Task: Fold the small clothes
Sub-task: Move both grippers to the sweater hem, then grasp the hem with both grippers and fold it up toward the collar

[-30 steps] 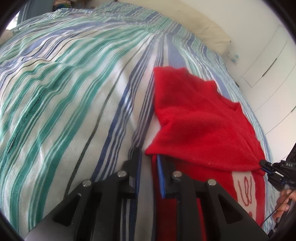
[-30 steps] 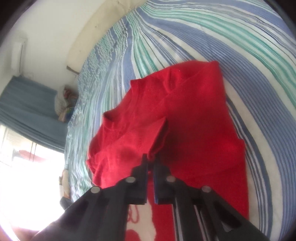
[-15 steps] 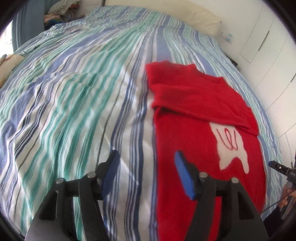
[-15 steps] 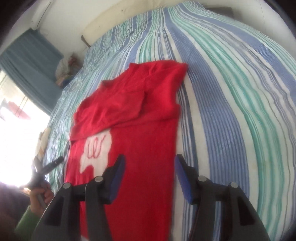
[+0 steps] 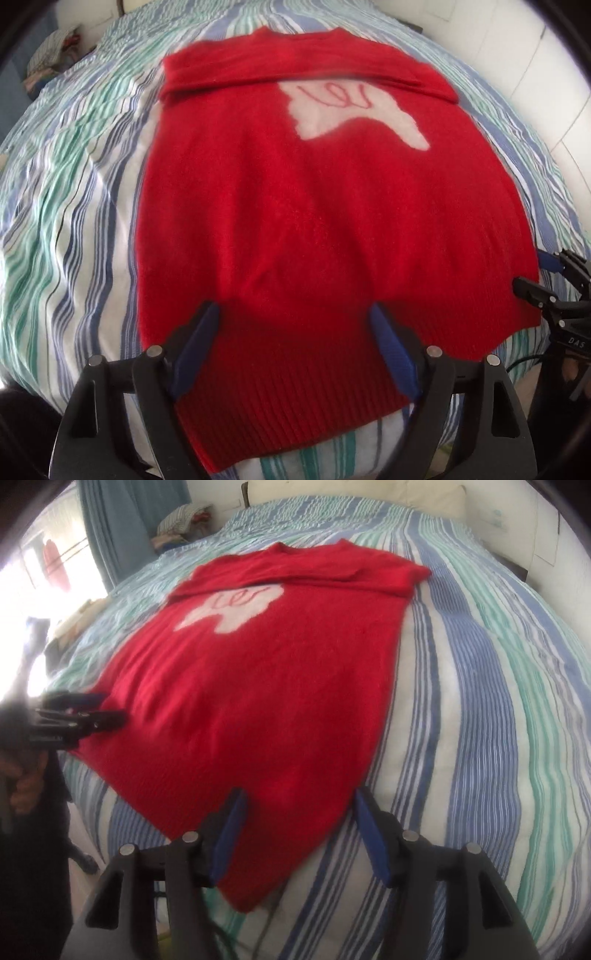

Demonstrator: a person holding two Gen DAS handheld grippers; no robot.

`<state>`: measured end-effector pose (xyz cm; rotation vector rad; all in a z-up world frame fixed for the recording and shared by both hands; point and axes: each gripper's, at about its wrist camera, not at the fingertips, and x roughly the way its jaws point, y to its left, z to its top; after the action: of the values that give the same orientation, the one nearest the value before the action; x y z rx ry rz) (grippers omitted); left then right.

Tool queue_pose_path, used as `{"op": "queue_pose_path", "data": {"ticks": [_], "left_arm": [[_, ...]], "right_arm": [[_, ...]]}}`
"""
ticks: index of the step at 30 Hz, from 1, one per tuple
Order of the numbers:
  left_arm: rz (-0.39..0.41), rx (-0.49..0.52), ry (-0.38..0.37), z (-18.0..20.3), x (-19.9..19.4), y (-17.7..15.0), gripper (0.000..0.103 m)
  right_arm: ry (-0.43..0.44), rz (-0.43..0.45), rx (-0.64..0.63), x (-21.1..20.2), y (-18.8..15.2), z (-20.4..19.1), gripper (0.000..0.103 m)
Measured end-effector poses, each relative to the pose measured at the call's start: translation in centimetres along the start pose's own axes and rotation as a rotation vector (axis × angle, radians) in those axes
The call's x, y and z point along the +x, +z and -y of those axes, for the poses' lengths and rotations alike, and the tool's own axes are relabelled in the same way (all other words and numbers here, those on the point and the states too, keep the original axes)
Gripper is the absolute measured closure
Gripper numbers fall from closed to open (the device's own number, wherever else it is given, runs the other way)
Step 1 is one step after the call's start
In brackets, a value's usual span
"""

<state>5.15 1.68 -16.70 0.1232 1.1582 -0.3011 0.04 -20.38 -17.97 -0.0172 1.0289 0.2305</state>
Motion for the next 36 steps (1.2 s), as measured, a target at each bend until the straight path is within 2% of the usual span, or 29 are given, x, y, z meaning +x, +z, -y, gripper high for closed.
{"op": "queue_pose_path", "data": {"ticks": [10, 15, 21, 24, 27, 31, 36], "left_arm": [[-0.005, -0.011, 0.032, 0.1, -0.3, -1.2, 0.013], [-0.015, -0.017, 0.031, 0.0, -0.8, -1.6, 0.012], [0.009, -0.119, -0.026, -1.8, -3.7, -2.3, 0.012], [0.022, -0.175, 0.009, -3.8, -4.6, -2.6, 0.012], [-0.003, -0.215, 0.07, -5.6, -4.6, -2.8, 0.012], [-0.03, -0.272, 0.02, -7.4, -4.8, -3.2, 0.012], [-0.105, -0.243, 0.031, -6.8, -3.3, -3.6, 0.012]], "right_arm": [[-0.001, 0.02, 0.014, -0.2, -0.5, 0.0, 0.033], [0.005, 0.024, 0.015, 0.0, -0.1, -0.1, 0.033], [0.008, 0.028, 0.021, -0.1, -0.2, -0.1, 0.032], [0.019, 0.031, 0.028, -0.2, -0.3, 0.1, 0.032], [0.017, 0.031, 0.024, -0.1, -0.4, -0.1, 0.03], [0.022, 0.018, 0.032, -0.5, -0.1, -0.2, 0.03], [0.097, 0.018, 0.138, -3.3, -0.3, 1.3, 0.03]]}}
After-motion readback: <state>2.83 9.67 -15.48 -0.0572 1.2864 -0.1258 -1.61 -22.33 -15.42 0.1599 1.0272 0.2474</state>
